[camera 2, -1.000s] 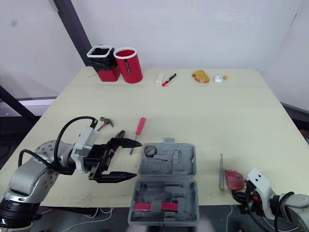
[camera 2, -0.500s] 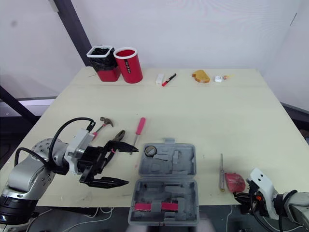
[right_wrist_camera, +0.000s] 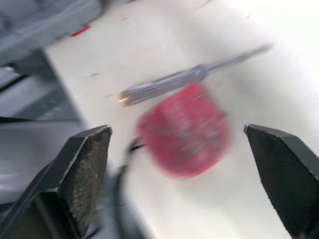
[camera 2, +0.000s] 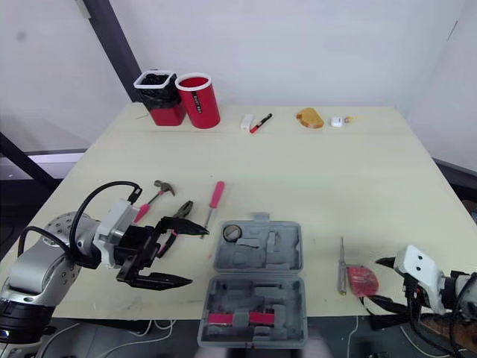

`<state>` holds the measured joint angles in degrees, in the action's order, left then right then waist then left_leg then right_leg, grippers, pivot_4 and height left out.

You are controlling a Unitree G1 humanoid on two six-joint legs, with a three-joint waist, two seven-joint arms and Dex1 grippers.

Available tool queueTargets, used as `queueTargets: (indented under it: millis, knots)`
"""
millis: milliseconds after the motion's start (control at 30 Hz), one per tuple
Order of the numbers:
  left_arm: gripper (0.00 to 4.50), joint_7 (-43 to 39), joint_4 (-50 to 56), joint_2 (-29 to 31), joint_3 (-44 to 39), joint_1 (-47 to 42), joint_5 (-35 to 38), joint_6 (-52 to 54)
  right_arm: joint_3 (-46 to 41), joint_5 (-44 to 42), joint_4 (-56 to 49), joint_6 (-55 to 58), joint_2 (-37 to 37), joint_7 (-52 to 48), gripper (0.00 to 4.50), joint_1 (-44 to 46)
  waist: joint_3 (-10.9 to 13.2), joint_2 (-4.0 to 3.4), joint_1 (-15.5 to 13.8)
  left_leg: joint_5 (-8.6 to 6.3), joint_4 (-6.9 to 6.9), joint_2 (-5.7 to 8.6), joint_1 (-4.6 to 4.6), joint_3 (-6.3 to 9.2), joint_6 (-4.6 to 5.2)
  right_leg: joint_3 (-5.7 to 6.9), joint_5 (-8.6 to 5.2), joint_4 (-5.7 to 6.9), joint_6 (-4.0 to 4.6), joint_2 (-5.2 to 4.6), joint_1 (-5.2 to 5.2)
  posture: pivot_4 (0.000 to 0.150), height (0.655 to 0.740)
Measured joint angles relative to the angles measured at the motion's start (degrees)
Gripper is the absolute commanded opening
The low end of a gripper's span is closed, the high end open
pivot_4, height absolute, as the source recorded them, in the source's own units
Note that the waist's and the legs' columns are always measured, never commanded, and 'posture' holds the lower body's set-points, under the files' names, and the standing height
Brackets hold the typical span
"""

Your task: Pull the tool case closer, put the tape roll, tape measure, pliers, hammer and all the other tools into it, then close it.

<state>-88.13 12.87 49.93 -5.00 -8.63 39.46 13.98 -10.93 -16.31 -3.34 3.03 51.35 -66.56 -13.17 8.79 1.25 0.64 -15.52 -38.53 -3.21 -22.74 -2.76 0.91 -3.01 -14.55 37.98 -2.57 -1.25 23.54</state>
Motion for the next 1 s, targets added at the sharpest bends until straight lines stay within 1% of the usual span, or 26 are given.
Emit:
queueTargets:
  millis: [67,100,133,167,200,367,600,733,1000]
  knots:
    - [4.50,0.0,0.1,0.0,0.0,-0.1,0.0,-0.2,2.2,1.0,6.5,-8.2,-0.7,-3.4,4.45,3.9,0.0,0.00,0.0,0.00,-0.01,0.00,0.00,-0.02,0.00,-0.01,0.00,-0.01,0.00,0.00,-0.01,0.150,0.7400]
    - [4.50,0.0,0.1,0.0,0.0,-0.1,0.0,-0.2,2.3,1.2,7.0,-8.8,-0.7,-3.6,4.45,4.0,0.0,0.00,0.0,0.00,-0.02,0.00,0.00,-0.02,0.00,-0.02,0.00,0.00,0.00,0.00,-0.01,0.150,0.7400]
    - [4.50,0.0,0.2,0.0,0.0,0.0,0.0,-0.3,4.0,2.5,11.2,-13.7,-0.7,-5.2,4.45,6.1,0.0,-0.01,0.0,0.00,-0.02,0.00,0.01,-0.01,0.00,-0.01,0.00,0.00,0.00,0.00,-0.02,0.150,0.7400]
    - [4.50,0.0,0.3,0.0,0.0,0.0,0.1,-0.3,4.6,3.2,13.1,-15.6,-0.8,-5.7,4.45,7.0,0.0,-0.01,0.0,0.00,-0.02,0.00,0.01,-0.02,0.00,-0.01,0.01,0.00,0.00,0.00,-0.01,0.150,0.7400]
    - [4.50,0.0,0.7,0.0,0.0,0.1,0.1,-0.2,6.0,4.5,17.2,-19.5,-0.8,-6.8,4.45,8.9,0.0,-0.02,0.0,0.00,-0.02,0.00,0.02,-0.03,0.00,-0.02,0.00,0.01,0.01,0.00,-0.01,0.150,0.7400]
    - [4.50,0.1,2.3,0.1,-0.1,0.2,0.3,-0.2,10.1,6.9,24.9,-27.1,-1.0,-10.1,4.45,13.7,0.0,-0.04,0.1,0.00,-0.03,-0.01,0.03,-0.02,0.00,-0.02,0.01,0.04,0.01,0.00,-0.01,0.150,0.7400]
    - [4.50,0.4,2.4,0.1,-0.8,0.5,0.6,0.0,13.3,8.1,26.9,-29.3,-1.2,-11.4,4.45,17.3,0.0,-0.05,0.1,0.00,-0.06,-0.02,0.05,-0.04,0.00,-0.04,0.01,0.07,0.02,0.00,-0.01,0.150,0.7400]
    - [4.50,0.6,2.6,0.1,-1.2,0.7,0.7,0.5,14.6,8.1,26.2,-28.0,-1.2,-11.6,4.45,18.7,0.0,-0.05,0.1,0.00,-0.06,-0.02,0.05,-0.04,0.00,-0.03,0.01,0.07,0.02,0.00,-0.01,0.150,0.7400]
    - [4.50,1.0,4.6,0.1,-1.2,1.8,1.2,1.0,15.7,8.4,26.0,-25.6,-1.2,-11.5,4.45,18.7,0.0,-0.05,0.0,0.00,-0.07,-0.02,0.04,-0.04,0.00,-0.03,0.01,0.08,0.02,0.00,-0.02,0.150,0.7400]
